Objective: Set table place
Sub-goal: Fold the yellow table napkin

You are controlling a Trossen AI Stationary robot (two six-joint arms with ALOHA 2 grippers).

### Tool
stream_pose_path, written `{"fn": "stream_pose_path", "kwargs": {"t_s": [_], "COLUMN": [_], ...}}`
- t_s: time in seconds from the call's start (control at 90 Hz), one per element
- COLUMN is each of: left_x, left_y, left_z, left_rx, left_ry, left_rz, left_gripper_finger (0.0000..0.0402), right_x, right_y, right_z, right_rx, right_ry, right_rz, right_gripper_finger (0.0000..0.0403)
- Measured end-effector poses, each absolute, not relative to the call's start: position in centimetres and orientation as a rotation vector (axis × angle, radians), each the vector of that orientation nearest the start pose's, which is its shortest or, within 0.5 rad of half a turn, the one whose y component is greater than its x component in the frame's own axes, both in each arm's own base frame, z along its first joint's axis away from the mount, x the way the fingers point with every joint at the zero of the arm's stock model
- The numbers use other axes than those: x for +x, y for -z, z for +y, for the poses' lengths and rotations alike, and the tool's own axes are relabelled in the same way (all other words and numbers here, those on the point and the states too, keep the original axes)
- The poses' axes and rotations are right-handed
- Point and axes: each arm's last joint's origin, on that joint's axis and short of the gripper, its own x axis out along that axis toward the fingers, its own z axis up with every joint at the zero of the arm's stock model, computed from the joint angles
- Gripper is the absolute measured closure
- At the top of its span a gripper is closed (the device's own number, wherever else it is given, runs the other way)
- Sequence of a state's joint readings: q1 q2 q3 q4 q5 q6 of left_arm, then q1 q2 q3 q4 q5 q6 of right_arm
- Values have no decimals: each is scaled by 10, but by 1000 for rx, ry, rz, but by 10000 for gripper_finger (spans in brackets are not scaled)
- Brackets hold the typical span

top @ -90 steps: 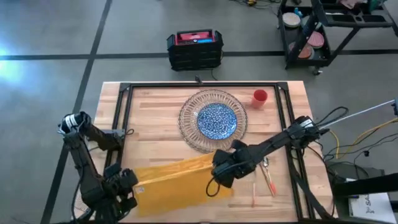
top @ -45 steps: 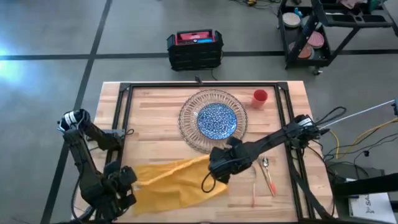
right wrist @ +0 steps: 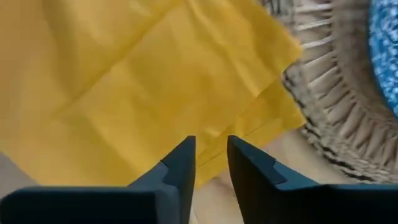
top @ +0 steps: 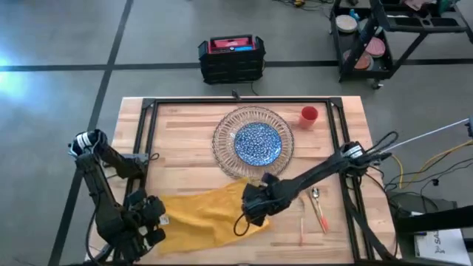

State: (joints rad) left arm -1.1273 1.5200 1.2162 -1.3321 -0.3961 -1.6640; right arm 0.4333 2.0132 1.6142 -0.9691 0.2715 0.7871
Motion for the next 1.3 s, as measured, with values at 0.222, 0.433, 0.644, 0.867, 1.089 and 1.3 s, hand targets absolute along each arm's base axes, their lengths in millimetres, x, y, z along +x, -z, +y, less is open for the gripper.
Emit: {"fn": "stream_pose_path", "kwargs": {"t_s": [0.222, 0.433, 0.644, 0.867, 1.089, 1.3], "left_x": [127, 133, 131, 131, 131, 131], "left_y": [-258, -258, -258, -258, -258, -258], "left_z": [-219, -215, -214, -214, -214, -214], "left_rx": [-231, -191, -156, -155, -154, -153], "left_ry": [-473, -470, -467, -466, -465, -466], "left_rz": [1089, 1077, 1088, 1088, 1087, 1087], "left_gripper_finger": [363, 364, 361, 365, 360, 366], "right_x": [382, 405, 407, 405, 408, 408], "right_y": [-197, -194, -184, -165, -161, -160], "right_z": [145, 94, 60, 41, 34, 34], "right_rx": [1, 9, 48, 78, 101, 114], "right_ry": [425, 298, 154, 103, 94, 97], "right_rz": [1150, 1188, 1282, 1281, 1241, 1233], "right_gripper_finger": [339, 254, 203, 219, 248, 298]}}
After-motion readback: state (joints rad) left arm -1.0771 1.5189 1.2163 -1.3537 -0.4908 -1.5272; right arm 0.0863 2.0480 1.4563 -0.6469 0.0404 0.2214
